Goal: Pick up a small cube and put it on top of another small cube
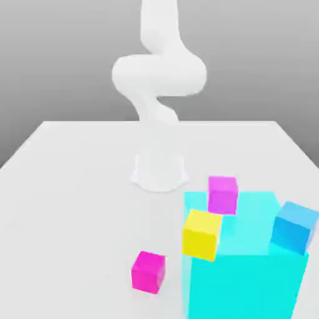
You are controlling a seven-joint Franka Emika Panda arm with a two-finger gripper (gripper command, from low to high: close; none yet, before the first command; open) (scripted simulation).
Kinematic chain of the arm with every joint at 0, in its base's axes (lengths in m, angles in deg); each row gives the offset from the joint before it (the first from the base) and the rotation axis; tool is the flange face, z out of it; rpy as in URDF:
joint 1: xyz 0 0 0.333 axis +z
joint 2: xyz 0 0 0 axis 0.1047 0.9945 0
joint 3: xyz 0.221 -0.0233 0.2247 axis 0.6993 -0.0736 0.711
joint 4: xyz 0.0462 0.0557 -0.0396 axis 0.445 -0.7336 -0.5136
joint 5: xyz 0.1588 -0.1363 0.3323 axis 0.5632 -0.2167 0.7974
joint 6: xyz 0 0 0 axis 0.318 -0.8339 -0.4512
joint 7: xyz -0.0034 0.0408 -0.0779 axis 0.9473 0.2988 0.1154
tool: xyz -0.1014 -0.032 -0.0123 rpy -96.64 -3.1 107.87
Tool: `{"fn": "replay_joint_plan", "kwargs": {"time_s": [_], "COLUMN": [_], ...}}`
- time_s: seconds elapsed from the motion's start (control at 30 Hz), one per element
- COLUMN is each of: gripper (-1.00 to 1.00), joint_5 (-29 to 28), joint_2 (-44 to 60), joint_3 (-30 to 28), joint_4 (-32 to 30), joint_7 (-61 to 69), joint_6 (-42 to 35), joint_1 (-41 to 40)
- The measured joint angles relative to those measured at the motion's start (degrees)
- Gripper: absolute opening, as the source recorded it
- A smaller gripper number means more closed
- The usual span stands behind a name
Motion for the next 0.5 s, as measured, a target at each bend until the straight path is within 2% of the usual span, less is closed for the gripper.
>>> {"fn": "replay_joint_plan", "kwargs": {"time_s": [0.27, 0.5], "gripper": [0.0, 0.0], "joint_5": [-5.38, -6.86], "joint_2": [14.04, 26.01], "joint_3": [-3.79, -8.29], "joint_4": [-6.36, -11.83], "joint_7": [17.05, 33.91], "joint_6": [7.61, 14.23], "joint_1": [2.92, 5.63]}}
